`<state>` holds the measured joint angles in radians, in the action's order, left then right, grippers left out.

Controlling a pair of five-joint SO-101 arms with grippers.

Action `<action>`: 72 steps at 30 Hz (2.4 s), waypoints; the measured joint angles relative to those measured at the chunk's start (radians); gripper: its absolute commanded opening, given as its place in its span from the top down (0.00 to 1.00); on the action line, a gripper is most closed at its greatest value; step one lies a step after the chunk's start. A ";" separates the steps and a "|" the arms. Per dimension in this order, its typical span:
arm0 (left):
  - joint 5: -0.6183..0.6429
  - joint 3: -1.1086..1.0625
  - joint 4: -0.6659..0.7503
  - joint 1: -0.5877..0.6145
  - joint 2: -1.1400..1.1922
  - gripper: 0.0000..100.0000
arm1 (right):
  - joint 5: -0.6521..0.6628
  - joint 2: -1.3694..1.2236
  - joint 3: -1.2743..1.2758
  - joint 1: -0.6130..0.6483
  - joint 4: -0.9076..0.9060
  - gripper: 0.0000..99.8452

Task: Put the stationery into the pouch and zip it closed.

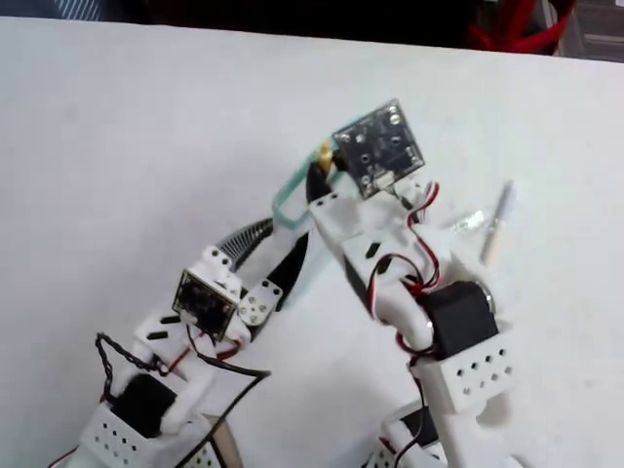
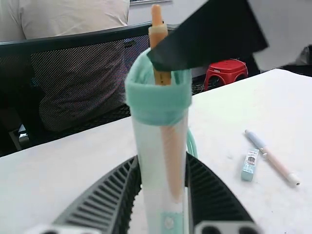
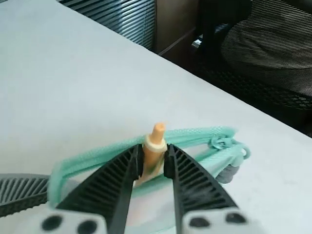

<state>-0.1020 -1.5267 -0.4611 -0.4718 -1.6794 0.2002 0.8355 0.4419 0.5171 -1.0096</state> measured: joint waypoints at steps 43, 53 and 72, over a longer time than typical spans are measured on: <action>0.003 -0.003 -0.003 0.011 0.018 0.82 | -0.132 -0.224 -0.230 -0.106 -0.250 0.83; 0.006 -0.003 -0.003 0.011 0.018 0.82 | -0.132 -0.226 -0.235 -0.106 -0.250 0.83; 0.012 -0.003 -0.003 -0.032 0.018 0.90 | -0.057 -0.227 -0.219 0.074 -0.250 0.83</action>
<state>-0.0898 -1.5298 -0.4641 -0.5040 -1.6609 0.1435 0.6084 0.2225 0.5907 -1.2597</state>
